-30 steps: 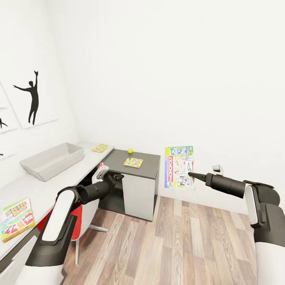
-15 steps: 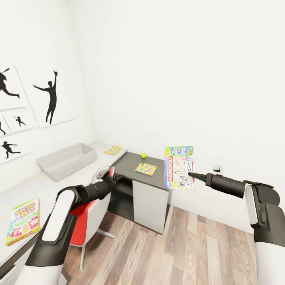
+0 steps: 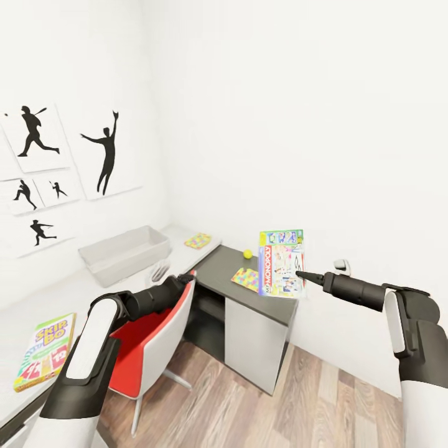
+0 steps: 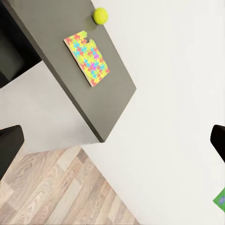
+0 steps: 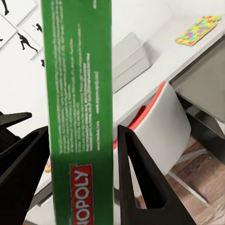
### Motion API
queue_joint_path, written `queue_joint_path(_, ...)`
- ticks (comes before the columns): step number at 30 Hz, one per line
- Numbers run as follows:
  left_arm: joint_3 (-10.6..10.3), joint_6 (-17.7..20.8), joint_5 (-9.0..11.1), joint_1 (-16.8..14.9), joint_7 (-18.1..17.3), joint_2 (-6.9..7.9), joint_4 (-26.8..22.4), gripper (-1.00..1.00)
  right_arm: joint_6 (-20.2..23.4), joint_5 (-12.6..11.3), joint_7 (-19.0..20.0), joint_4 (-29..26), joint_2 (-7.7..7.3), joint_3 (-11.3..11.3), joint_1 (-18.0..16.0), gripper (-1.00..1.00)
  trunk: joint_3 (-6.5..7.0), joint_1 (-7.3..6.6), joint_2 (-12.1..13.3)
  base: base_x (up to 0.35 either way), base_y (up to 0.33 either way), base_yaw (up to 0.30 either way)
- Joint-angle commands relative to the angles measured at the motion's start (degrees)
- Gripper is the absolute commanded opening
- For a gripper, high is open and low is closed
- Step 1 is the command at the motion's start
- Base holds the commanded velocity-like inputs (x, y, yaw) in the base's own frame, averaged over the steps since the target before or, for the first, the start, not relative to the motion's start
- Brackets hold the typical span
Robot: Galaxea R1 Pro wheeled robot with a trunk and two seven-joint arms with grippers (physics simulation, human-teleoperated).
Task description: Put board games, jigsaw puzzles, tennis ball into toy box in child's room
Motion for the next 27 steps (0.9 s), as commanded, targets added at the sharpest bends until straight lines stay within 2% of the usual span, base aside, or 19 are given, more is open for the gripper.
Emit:
queue_joint_path(1,0.0,0.1,0.6,-0.1,0.6,-0.04,0.0,1.00,0.6,-0.6,-0.1,0.0,-0.04,0.0,0.0,-1.00,-0.13,0.07,-0.1,0.295,-0.188,0.296)
queue_joint_path(14,0.0,0.1,0.6,-0.1,0.6,-0.09,0.0,1.00,0.6,-0.6,-0.1,0.0,-0.03,0.0,0.0,-1.00,-0.13,0.07,-0.1,0.256,-0.197,0.296)
queue_joint_path(27,0.0,0.0,0.6,-0.1,0.5,-0.11,0.0,1.00,0.6,-0.6,-0.1,0.0,-0.03,0.0,0.0,-1.00,-0.13,0.07,-0.1,0.045,-0.037,0.296)
